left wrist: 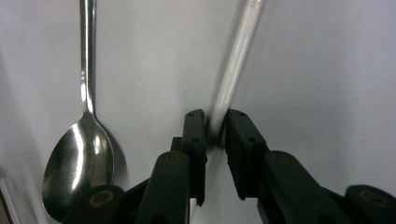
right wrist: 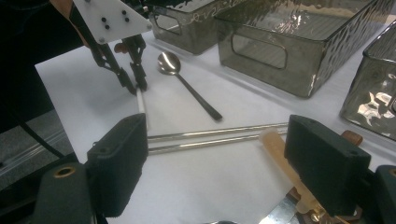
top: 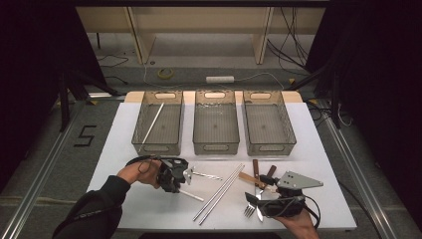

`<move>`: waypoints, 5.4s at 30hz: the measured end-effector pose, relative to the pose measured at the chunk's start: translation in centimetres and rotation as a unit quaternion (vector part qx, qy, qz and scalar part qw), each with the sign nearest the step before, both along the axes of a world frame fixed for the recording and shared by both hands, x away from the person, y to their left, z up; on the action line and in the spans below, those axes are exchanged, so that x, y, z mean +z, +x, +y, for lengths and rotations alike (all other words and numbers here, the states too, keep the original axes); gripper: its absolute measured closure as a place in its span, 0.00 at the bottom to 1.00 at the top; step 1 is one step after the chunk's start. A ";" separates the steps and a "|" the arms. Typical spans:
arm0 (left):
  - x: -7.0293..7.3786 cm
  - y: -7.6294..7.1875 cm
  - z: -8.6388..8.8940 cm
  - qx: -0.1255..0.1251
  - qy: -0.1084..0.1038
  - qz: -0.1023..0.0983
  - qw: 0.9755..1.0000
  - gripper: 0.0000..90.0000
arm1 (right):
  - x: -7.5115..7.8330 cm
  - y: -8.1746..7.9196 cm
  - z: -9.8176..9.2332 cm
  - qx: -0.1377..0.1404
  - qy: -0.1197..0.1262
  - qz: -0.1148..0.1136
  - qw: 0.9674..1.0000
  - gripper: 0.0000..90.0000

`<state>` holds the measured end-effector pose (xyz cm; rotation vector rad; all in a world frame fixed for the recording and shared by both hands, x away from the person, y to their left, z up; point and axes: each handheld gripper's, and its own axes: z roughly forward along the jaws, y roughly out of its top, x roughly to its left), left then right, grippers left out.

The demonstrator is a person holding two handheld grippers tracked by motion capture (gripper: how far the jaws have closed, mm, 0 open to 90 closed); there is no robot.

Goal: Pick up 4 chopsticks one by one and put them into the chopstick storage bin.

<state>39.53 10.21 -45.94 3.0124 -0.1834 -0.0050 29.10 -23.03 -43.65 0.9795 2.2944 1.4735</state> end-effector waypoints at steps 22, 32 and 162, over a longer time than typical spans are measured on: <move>2.5 0.5 0.3 0.079 -0.021 0.001 0.997 0.94 | 0.0 0.0 0.0 -0.001 0.002 0.001 1.000 0.25; 7.2 2.6 2.0 0.232 -0.095 -0.021 0.968 0.94 | 0.0 0.0 0.0 0.000 0.002 0.001 1.000 0.25; 6.2 -1.0 3.1 0.508 -0.250 -0.051 0.823 0.27 | 0.3 0.1 -0.6 -0.024 0.001 0.003 1.000 0.25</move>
